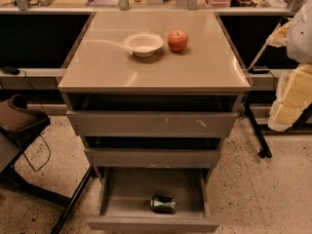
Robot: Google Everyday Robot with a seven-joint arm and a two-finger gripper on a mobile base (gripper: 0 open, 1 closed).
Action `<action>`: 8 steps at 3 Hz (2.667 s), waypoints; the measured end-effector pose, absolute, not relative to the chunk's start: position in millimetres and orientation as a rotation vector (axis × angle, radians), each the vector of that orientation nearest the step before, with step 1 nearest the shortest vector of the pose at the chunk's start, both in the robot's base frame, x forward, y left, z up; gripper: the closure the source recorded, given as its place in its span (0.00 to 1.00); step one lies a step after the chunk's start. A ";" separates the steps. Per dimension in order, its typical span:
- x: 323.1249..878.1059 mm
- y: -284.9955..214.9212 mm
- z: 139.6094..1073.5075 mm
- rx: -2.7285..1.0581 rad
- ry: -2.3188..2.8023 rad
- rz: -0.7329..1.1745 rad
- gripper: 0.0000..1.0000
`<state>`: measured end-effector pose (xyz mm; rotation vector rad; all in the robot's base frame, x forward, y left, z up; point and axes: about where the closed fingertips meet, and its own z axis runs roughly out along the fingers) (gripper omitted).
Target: Pick green can from bottom drawer and place on counter
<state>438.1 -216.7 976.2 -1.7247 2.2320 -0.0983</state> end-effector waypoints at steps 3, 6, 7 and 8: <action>444.1 -229.7 884.7 -1.663 2.305 0.067 0.00; 415.8 -285.5 661.1 -1.456 2.517 0.476 0.00; 415.7 -285.3 660.8 -1.456 2.517 0.477 0.00; 423.5 -259.0 627.0 -1.403 2.483 0.547 0.00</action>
Offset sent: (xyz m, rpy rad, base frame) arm 0.0088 -0.0082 -0.0531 0.0478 0.0588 -0.0261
